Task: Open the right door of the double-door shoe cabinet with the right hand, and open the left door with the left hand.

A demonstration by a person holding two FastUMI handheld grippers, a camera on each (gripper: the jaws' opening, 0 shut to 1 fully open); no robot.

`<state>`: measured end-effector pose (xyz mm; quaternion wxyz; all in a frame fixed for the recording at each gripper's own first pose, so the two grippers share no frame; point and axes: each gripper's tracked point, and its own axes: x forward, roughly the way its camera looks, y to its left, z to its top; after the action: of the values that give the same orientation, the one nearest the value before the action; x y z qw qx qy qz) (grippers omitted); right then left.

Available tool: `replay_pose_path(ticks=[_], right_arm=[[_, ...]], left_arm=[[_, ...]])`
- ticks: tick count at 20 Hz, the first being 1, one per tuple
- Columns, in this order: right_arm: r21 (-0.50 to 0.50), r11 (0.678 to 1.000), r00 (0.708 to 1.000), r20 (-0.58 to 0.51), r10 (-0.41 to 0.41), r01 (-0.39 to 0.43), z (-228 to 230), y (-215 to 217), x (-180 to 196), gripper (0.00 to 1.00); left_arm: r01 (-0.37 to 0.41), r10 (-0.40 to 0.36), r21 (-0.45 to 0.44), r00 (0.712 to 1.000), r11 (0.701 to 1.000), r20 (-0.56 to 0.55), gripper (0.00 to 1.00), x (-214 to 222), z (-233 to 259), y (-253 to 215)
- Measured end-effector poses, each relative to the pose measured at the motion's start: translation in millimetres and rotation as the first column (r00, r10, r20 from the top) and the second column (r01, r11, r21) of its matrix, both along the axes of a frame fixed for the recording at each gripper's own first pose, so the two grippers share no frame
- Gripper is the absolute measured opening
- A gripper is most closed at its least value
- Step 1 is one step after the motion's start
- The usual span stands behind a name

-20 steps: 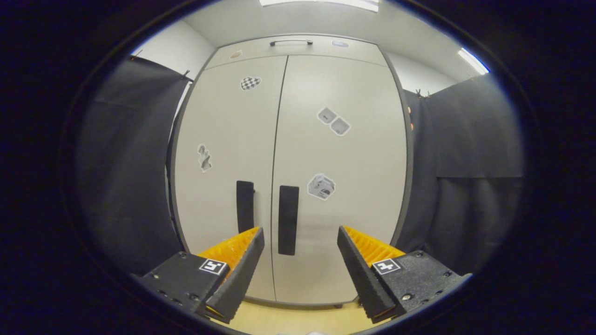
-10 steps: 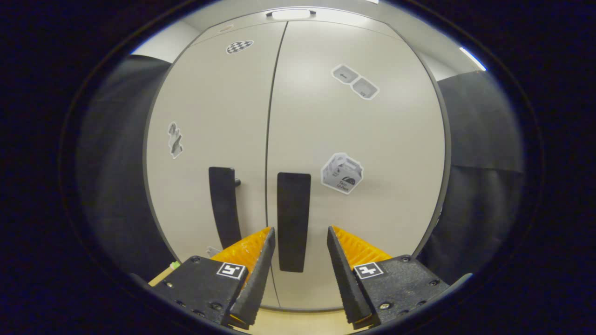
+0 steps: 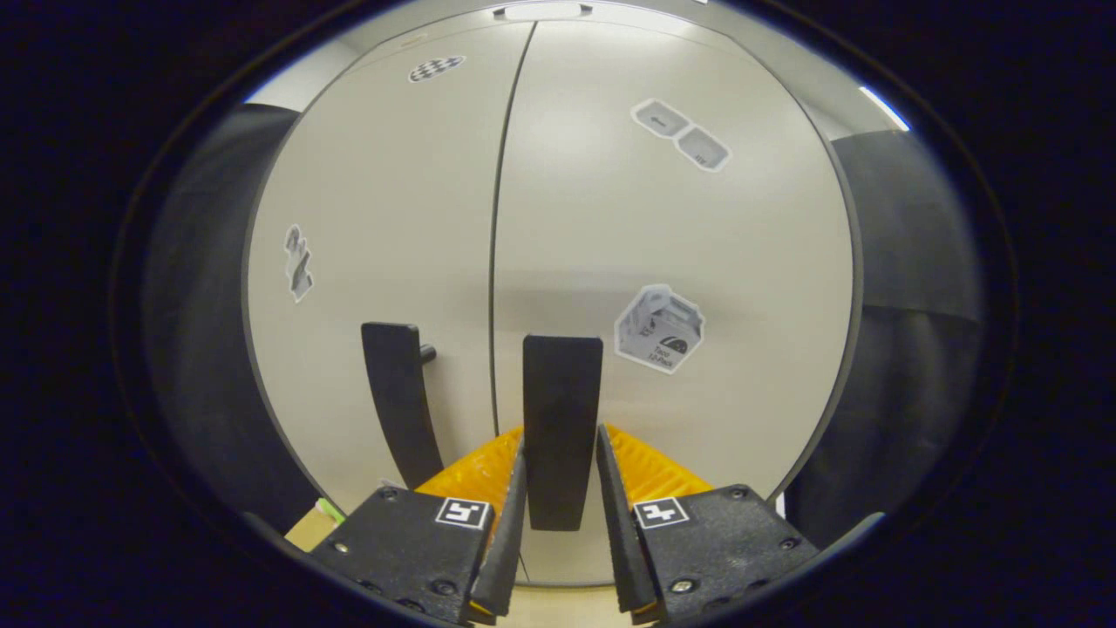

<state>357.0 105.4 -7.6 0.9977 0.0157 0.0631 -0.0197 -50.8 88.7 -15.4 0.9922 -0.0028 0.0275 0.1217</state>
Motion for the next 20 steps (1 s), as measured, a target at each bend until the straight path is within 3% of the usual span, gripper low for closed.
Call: replay_pose_path(ticks=[7, 20], right_arm=[[0.018, 1.0, 1.0, -0.018, 0.01, -0.01, -2, 1, -1, 0.3], [0.016, 0.997, 0.997, -0.01, 0.077, -0.077, -2, -14, -26, 0.24]], left_arm=[[0.007, -0.007, -0.011, 1.0, 1.0, -0.003, 0.96, -7, -5, 3], [0.044, -0.044, -0.008, 0.999, 0.999, -0.003, 0.97, -28, -10, -11]])
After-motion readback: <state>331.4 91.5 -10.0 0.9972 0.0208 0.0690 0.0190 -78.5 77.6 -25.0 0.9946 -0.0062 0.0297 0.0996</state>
